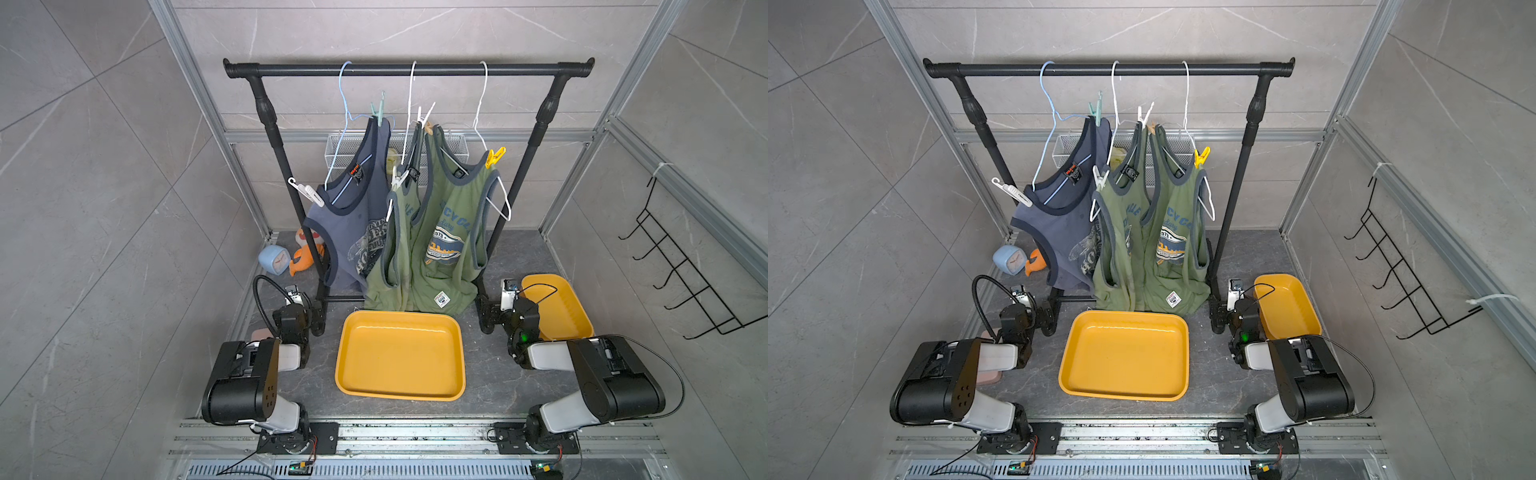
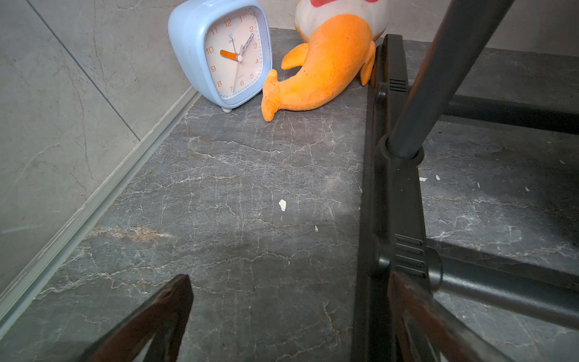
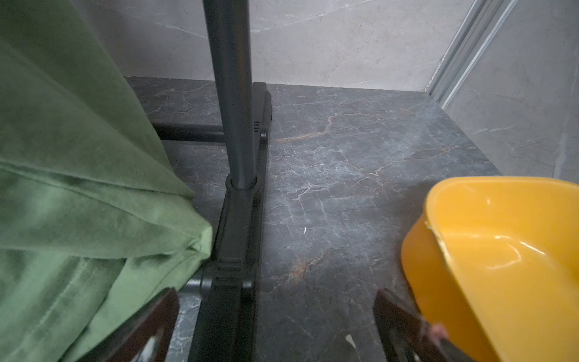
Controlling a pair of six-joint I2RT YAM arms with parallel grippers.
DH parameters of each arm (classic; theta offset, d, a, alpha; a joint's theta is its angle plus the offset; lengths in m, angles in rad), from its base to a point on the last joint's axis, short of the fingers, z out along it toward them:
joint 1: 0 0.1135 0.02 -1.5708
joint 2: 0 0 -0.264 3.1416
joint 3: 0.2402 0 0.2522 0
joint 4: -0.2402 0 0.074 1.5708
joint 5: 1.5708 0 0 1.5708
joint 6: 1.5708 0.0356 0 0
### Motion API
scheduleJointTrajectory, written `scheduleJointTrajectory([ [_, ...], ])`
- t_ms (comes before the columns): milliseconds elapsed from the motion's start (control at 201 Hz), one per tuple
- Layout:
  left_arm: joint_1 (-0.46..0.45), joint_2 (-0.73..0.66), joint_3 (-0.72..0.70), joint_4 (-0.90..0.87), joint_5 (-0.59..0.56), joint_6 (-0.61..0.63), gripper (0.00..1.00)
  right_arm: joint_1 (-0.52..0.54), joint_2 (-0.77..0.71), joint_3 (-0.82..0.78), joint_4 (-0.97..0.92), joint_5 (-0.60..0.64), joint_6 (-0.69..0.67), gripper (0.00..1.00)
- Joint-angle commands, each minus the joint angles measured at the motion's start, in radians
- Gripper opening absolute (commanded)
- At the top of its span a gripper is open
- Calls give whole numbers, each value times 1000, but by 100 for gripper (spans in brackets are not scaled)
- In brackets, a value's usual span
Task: Remove the clothespins securing tank tops to the hanger
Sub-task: Pick up the hanger from the clothesline.
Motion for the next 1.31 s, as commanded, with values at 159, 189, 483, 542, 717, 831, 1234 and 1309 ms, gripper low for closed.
scheduleJointTrajectory([
  [159, -2, -93, 115, -198, 50, 52, 100, 4, -96, 157, -316, 19, 10, 99],
  [189, -2, -113, 150, -276, 59, 61, 100, 5, -109, 179, -370, 18, 14, 99],
  [483, -2, -307, 206, -544, 101, 211, 100, 7, -219, 408, -897, 0, 306, 97],
  [542, -2, -365, 214, -618, 122, 222, 100, 7, -235, 487, -1035, -36, 368, 97],
  [717, -2, -472, 350, -929, 196, 190, 100, 6, -252, 571, -1164, -257, 391, 57],
  [831, -2, -479, 444, -1083, 228, 181, 100, 6, -268, 605, -1204, -346, 401, 51],
  [1234, -3, -598, 548, -1369, 304, 235, 100, 7, -506, 635, -1340, -445, 406, 80],
  [1309, -3, -601, 564, -1408, 345, 236, 100, 7, -542, 658, -1368, -452, 395, 80],
])
